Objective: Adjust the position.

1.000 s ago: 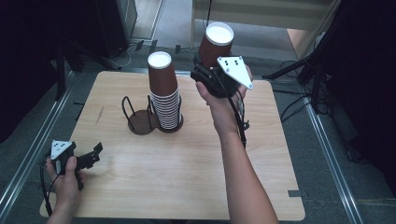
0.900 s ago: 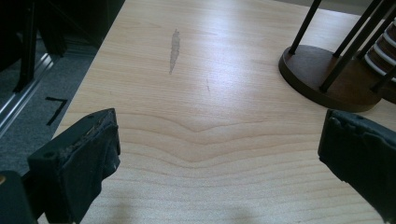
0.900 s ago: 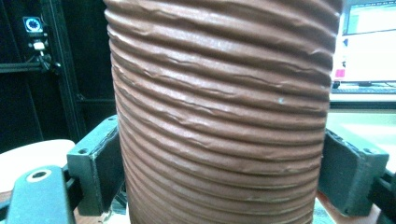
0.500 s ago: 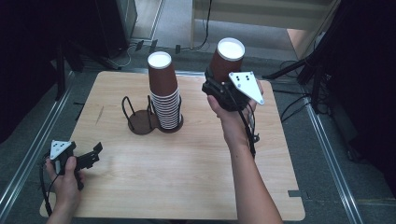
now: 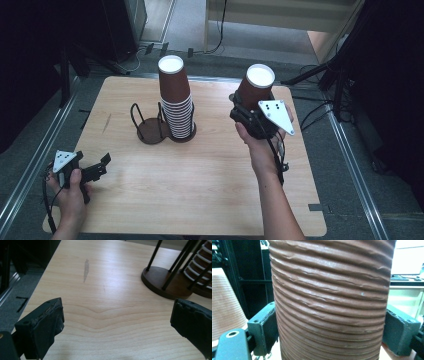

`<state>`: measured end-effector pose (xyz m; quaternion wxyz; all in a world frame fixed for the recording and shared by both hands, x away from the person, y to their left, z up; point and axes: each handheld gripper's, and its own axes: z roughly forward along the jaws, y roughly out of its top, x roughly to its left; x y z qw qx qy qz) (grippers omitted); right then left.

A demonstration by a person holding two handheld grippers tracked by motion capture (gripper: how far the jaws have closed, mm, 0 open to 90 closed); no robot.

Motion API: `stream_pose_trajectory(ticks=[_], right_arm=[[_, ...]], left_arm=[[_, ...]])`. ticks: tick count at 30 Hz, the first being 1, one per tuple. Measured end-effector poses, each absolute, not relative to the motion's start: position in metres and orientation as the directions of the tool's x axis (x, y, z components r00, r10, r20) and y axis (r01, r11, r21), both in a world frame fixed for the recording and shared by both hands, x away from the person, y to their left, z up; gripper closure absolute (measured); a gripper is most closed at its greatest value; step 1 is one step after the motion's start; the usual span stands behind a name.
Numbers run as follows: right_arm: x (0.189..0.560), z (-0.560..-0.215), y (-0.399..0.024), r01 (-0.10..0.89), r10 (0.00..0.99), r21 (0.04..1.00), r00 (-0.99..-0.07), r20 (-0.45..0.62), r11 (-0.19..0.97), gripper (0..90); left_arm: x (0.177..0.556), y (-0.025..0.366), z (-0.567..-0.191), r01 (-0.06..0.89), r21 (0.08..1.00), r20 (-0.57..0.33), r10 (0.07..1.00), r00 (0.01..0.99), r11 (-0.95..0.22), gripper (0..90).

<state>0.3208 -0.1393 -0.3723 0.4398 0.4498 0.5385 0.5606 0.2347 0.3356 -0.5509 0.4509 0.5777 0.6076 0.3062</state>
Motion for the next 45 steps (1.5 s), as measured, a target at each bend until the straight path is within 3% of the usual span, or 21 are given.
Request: stream_pose_trajectory(ticks=[8, 14, 15, 18, 45], right_arm=[[0.312, -0.395, -0.150, 0.012, 0.980, 1.000, -0.197, 0.031, -0.029, 13.7], [0.301, -0.412, -0.157, 0.031, 0.981, 0.999, -0.190, 0.022, -0.016, 13.6], [0.300, -0.414, -0.158, 0.030, 0.982, 0.999, -0.189, 0.018, -0.013, 13.6], [0.298, -0.417, -0.159, 0.031, 0.981, 0.999, -0.192, 0.014, -0.008, 13.6], [0.276, -0.462, -0.178, 0.096, 0.983, 0.995, -0.181, 0.039, -0.022, 13.6]], left_arm=[[0.236, 0.337, -0.551, 0.420, 0.893, -0.225, 0.968, 0.114, 0.158, 0.0], [0.237, 0.328, -0.549, 0.404, 0.910, -0.165, 0.977, 0.135, 0.098, 0.0], [0.237, 0.326, -0.546, 0.412, 0.902, -0.204, 0.968, 0.149, 0.127, 0.0], [0.237, 0.323, -0.543, 0.422, 0.900, -0.201, 0.963, 0.178, 0.109, 0.0], [0.264, 0.246, -0.496, 0.345, 0.938, -0.145, 0.924, 0.353, 0.016, 0.0]])
